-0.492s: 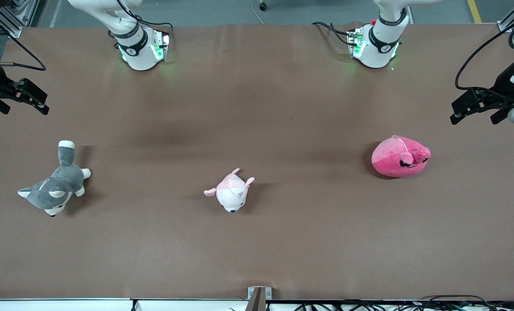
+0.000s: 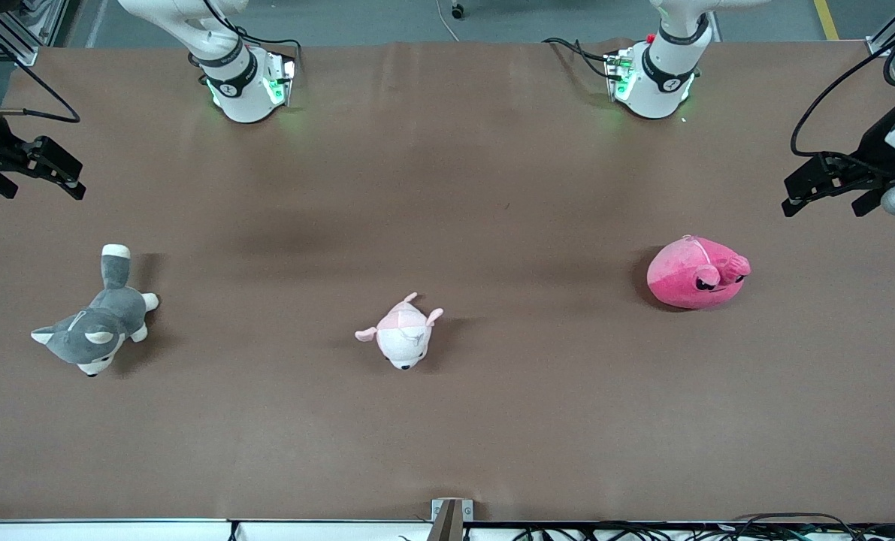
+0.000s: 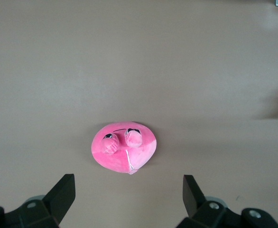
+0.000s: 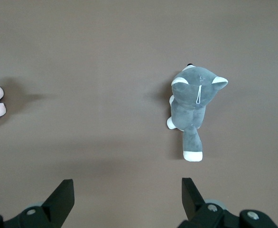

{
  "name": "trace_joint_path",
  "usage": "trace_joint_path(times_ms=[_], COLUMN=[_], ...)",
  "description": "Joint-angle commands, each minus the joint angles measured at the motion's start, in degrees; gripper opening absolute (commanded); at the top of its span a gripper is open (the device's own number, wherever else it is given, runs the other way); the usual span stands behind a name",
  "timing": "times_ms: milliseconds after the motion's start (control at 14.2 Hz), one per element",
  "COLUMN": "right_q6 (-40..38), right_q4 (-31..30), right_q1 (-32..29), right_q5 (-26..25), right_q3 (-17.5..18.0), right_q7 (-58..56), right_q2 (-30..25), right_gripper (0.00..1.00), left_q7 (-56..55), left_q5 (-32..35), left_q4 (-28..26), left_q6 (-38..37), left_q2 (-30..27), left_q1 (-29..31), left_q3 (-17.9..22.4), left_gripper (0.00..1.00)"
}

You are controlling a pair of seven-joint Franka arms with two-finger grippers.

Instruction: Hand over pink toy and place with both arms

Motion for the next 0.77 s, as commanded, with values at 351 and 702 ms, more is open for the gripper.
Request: trace_joint_path(times_ms=[351, 702], right_q6=[-0.22, -0.13], right_q4=[-0.99, -0.90], right_q1=[0.24, 0.33], right_q5=[0.32, 0.32], right_q3=[-0.12, -0.03], right_q7=[-0.27, -0.18], right_q2=[-1.50, -1.50], right_gripper=[1.00, 1.00], left_q7=[1.08, 1.17], left_q5=[2.98, 3.52], left_q4=[0.32, -0.03], left_q6=[0.06, 2.00], left_q2=[8.57, 16.57], left_q1=[0.65, 1.26], left_q3=[-0.01, 0.08], left_gripper=[1.00, 1.00])
